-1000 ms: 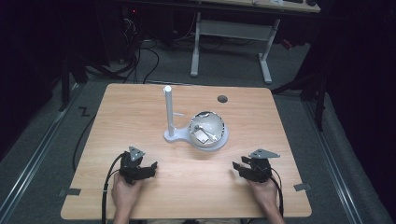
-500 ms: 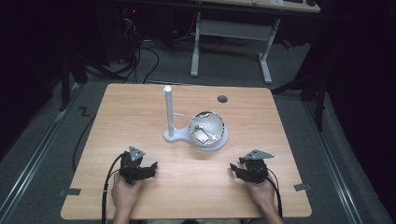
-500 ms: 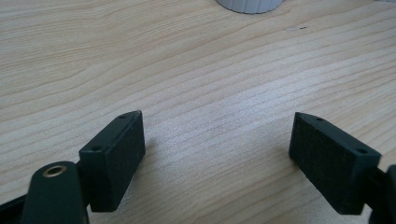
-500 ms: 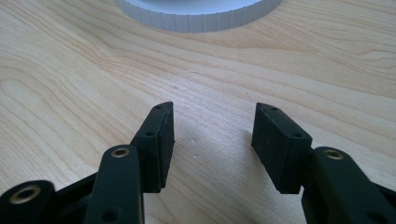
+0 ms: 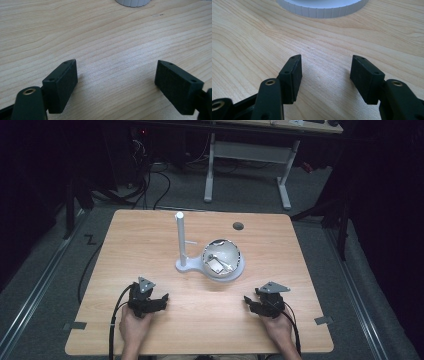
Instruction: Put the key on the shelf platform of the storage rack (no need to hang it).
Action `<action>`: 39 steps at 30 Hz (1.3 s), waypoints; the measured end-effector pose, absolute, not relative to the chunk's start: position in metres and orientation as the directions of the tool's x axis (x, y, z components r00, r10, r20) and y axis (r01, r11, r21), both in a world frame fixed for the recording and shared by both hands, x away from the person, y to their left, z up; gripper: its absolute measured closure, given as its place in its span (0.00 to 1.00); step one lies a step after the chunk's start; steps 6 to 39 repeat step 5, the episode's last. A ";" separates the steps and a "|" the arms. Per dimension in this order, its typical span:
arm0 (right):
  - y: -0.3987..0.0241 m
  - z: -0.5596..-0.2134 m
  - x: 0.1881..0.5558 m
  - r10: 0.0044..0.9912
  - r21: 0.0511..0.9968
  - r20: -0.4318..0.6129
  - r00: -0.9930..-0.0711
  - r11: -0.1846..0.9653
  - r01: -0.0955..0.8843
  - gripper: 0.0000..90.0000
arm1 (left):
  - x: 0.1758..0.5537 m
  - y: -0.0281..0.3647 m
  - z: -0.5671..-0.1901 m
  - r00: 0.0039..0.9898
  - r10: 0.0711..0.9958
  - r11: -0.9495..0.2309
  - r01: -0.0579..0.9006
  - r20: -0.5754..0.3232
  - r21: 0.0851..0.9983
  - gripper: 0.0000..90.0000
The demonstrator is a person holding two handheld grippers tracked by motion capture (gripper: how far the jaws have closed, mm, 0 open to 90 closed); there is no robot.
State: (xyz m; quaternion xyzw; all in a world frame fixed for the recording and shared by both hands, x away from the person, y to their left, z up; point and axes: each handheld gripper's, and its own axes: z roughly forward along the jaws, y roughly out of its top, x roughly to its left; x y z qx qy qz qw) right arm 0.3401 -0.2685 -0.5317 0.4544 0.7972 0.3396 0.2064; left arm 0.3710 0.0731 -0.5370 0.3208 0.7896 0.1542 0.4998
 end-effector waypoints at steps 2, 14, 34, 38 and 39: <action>-0.269 -0.532 0.340 0.864 0.728 -0.020 -0.504 0.358 0.585 0.47 | 0.371 0.073 -0.537 -0.294 0.661 0.747 0.353 -0.690 0.564 0.21; -0.268 -0.532 0.340 0.863 0.728 -0.020 -0.505 0.359 0.584 0.46 | 0.371 0.073 -0.537 -0.295 0.660 0.747 0.352 -0.691 0.564 0.21; -0.268 -0.532 0.340 0.863 0.728 -0.020 -0.505 0.359 0.584 0.46 | 0.371 0.073 -0.537 -0.295 0.660 0.747 0.352 -0.691 0.564 0.21; -0.268 -0.532 0.340 0.863 0.728 -0.020 -0.505 0.359 0.584 0.46 | 0.371 0.073 -0.537 -0.295 0.660 0.747 0.352 -0.691 0.564 0.21; -0.268 -0.532 0.340 0.863 0.728 -0.020 -0.505 0.359 0.584 0.46 | 0.371 0.073 -0.537 -0.295 0.660 0.747 0.352 -0.691 0.564 0.21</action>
